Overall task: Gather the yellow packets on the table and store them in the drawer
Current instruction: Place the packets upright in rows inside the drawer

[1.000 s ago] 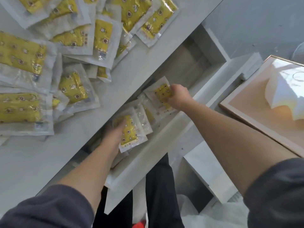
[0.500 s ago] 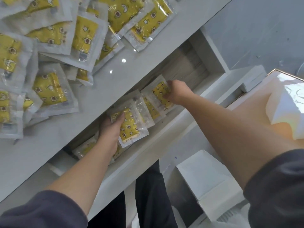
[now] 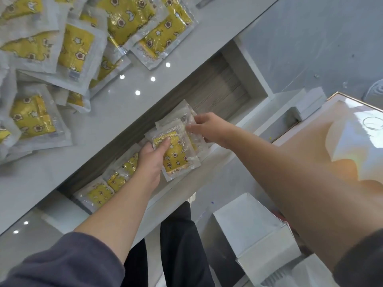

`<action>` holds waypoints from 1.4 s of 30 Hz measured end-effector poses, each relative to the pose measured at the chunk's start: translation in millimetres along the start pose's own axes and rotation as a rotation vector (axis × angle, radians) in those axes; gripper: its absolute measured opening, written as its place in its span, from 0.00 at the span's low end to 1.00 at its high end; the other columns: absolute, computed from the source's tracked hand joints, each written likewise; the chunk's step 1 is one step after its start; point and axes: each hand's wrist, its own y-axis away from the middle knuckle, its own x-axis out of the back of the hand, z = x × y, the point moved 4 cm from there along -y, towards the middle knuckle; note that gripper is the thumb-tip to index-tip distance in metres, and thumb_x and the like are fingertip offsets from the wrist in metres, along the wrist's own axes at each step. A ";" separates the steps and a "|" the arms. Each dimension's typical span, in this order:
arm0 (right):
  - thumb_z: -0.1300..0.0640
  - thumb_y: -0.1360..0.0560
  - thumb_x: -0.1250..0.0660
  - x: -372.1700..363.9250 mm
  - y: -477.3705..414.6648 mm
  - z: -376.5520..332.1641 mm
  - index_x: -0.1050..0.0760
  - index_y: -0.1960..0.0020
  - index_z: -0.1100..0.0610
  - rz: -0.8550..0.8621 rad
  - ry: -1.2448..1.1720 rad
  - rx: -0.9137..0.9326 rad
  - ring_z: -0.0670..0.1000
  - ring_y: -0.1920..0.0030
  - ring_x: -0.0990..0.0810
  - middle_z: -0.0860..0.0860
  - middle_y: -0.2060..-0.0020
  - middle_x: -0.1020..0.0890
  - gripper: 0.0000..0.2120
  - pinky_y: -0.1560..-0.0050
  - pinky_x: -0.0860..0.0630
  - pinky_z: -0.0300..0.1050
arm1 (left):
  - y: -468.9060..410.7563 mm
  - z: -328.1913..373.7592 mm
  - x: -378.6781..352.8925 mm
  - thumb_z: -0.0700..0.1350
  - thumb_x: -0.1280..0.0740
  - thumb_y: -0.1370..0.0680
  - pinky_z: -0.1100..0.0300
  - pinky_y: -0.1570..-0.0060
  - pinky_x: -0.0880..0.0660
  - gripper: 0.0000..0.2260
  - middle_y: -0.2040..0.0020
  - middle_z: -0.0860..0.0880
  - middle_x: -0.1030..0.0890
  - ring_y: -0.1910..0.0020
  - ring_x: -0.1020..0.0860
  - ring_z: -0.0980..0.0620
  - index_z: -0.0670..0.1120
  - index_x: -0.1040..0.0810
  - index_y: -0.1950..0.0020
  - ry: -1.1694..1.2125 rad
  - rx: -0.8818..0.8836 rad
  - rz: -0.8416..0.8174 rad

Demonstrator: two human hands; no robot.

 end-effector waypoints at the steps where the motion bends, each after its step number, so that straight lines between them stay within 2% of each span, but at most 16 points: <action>1: 0.51 0.20 0.36 -0.9 -0.2 1.2 0.28 0.31 0.57 0.001 -0.020 0.000 0.50 0.48 0.22 0.51 0.44 0.21 0.20 0.46 0.24 0.45 | -1.7 -1.1 0.3 0.56 0.26 0.31 0.43 0.40 0.25 0.20 0.45 0.48 0.17 0.44 0.19 0.45 0.50 0.22 0.42 -0.001 0.006 0.000; 4: 0.51 0.21 0.36 -0.4 -3.7 1.6 0.27 0.32 0.56 0.023 -0.022 -0.003 0.49 0.51 0.22 0.50 0.44 0.21 0.19 0.52 0.25 0.42 | -2.3 -2.9 0.1 0.52 0.28 0.27 0.43 0.41 0.24 0.16 0.46 0.47 0.16 0.46 0.18 0.45 0.49 0.23 0.42 0.029 0.013 -0.010; 7: 0.54 0.19 0.39 14.6 -10.9 -1.9 0.23 0.47 0.57 0.123 0.047 0.007 0.46 0.60 0.23 0.49 0.57 0.21 0.09 0.59 0.25 0.39 | -5.5 -5.4 6.1 0.49 0.31 0.24 0.43 0.42 0.23 0.15 0.46 0.45 0.17 0.47 0.17 0.46 0.47 0.25 0.39 0.112 0.027 0.017; 10: 0.57 0.18 0.43 39.3 -22.1 -8.9 0.29 0.49 0.55 0.282 0.151 0.017 0.51 0.54 0.25 0.47 0.62 0.27 0.05 0.55 0.27 0.42 | -6.2 -4.6 13.4 0.47 0.32 0.22 0.45 0.42 0.23 0.13 0.47 0.45 0.17 0.48 0.18 0.47 0.46 0.25 0.40 0.182 0.020 0.052; 13: 0.58 0.17 0.45 56.4 -35.9 -15.1 0.27 0.39 0.57 0.361 0.216 -0.003 0.55 0.42 0.23 0.54 0.48 0.23 0.11 0.53 0.32 0.40 | -7.5 -1.8 18.6 0.44 0.35 0.20 0.47 0.46 0.22 0.08 0.46 0.45 0.17 0.48 0.18 0.47 0.46 0.24 0.42 0.248 0.035 0.063; 16: 0.63 0.19 0.43 57.2 -49.0 -13.3 0.30 0.31 0.57 0.401 0.302 -0.048 0.56 0.38 0.23 0.56 0.38 0.24 0.17 0.53 0.31 0.39 | -10.2 1.3 20.2 0.43 0.35 0.20 0.50 0.49 0.21 0.05 0.47 0.45 0.17 0.48 0.18 0.47 0.46 0.23 0.45 0.273 0.042 0.061; 19: 0.67 0.23 0.40 51.3 -55.3 -8.7 0.32 0.30 0.54 0.504 0.436 -0.070 0.57 0.39 0.25 0.55 0.38 0.25 0.23 0.50 0.27 0.46 | -12.6 3.8 17.0 0.43 0.34 0.21 0.52 0.49 0.22 0.03 0.50 0.45 0.17 0.50 0.18 0.48 0.46 0.22 0.49 0.279 0.030 0.053; 22: 0.61 0.24 0.37 51.1 -46.0 -10.5 0.33 0.30 0.54 0.670 0.520 0.041 0.56 0.37 0.29 0.54 0.37 0.29 0.22 0.40 0.29 0.51 | -11.9 7.0 11.0 0.44 0.33 0.22 0.51 0.48 0.22 0.03 0.50 0.45 0.16 0.49 0.18 0.47 0.46 0.22 0.50 0.299 0.040 0.049; 24: 0.55 0.22 0.38 46.0 -37.7 -11.9 0.31 0.32 0.55 0.551 0.353 0.142 0.52 0.40 0.26 0.53 0.38 0.26 0.19 0.38 0.27 0.50 | -11.0 11.7 4.1 0.43 0.33 0.22 0.52 0.51 0.21 0.03 0.51 0.46 0.16 0.51 0.17 0.48 0.46 0.21 0.50 0.295 0.041 0.027; 27: 0.46 0.20 0.41 25.6 -17.5 -12.1 0.29 0.33 0.58 0.028 0.114 0.098 0.52 0.43 0.21 0.53 0.43 0.20 0.21 0.40 0.23 0.47 | -8.7 20.6 -14.6 0.41 0.35 0.21 0.55 0.60 0.20 0.04 0.56 0.46 0.15 0.57 0.16 0.50 0.45 0.21 0.52 0.274 0.038 -0.025; 28: 0.46 0.20 0.40 22.5 -11.4 -11.3 0.28 0.34 0.59 -0.055 0.141 0.093 0.52 0.44 0.20 0.53 0.44 0.20 0.21 0.40 0.23 0.47 | -8.3 23.6 -21.8 0.39 0.36 0.21 0.56 0.61 0.20 0.04 0.56 0.46 0.15 0.57 0.16 0.49 0.44 0.21 0.52 0.281 0.034 -0.042; 30: 0.50 0.19 0.40 27.8 -6.8 -10.4 0.26 0.38 0.59 -0.028 0.229 0.104 0.51 0.46 0.20 0.52 0.46 0.19 0.16 0.41 0.23 0.48 | -7.7 29.0 -33.8 0.38 0.36 0.21 0.55 0.57 0.19 0.06 0.54 0.46 0.15 0.54 0.16 0.48 0.45 0.20 0.53 0.246 0.009 -0.058; 32: 0.54 0.18 0.41 43.8 -8.2 -11.4 0.27 0.36 0.59 0.111 0.277 0.090 0.53 0.41 0.22 0.53 0.43 0.21 0.14 0.41 0.25 0.47 | -9.3 35.5 -34.3 0.40 0.36 0.21 0.54 0.52 0.22 0.06 0.49 0.49 0.17 0.50 0.19 0.49 0.49 0.21 0.51 -0.107 -0.110 0.036; 35: 0.63 0.18 0.45 74.1 -17.6 -9.9 0.33 0.29 0.61 0.338 0.249 0.020 0.57 0.33 0.28 0.56 0.34 0.26 0.18 0.40 0.29 0.46 | -3.5 47.5 -27.4 0.42 0.37 0.21 0.56 0.52 0.24 0.09 0.43 0.53 0.25 0.49 0.25 0.53 0.51 0.25 0.43 -0.811 -0.427 0.177; 38: 0.66 0.20 0.48 96.2 -35.2 -4.5 0.30 0.33 0.61 0.457 0.216 -0.048 0.58 0.38 0.25 0.57 0.40 0.24 0.18 0.50 0.28 0.45 | -1.1 46.8 -21.3 0.43 0.35 0.22 0.51 0.53 0.21 0.14 0.37 0.48 0.29 0.47 0.24 0.49 0.48 0.28 0.37 -1.224 -0.625 0.213; 42: 0.67 0.21 0.45 99.1 -55.4 1.5 0.30 0.33 0.60 0.476 0.255 -0.136 0.55 0.50 0.23 0.55 0.44 0.23 0.17 0.55 0.26 0.45 | -5.8 34.2 -13.8 0.42 0.30 0.26 0.51 0.49 0.26 0.15 0.42 0.45 0.25 0.45 0.25 0.45 0.46 0.24 0.40 -1.533 -0.816 0.172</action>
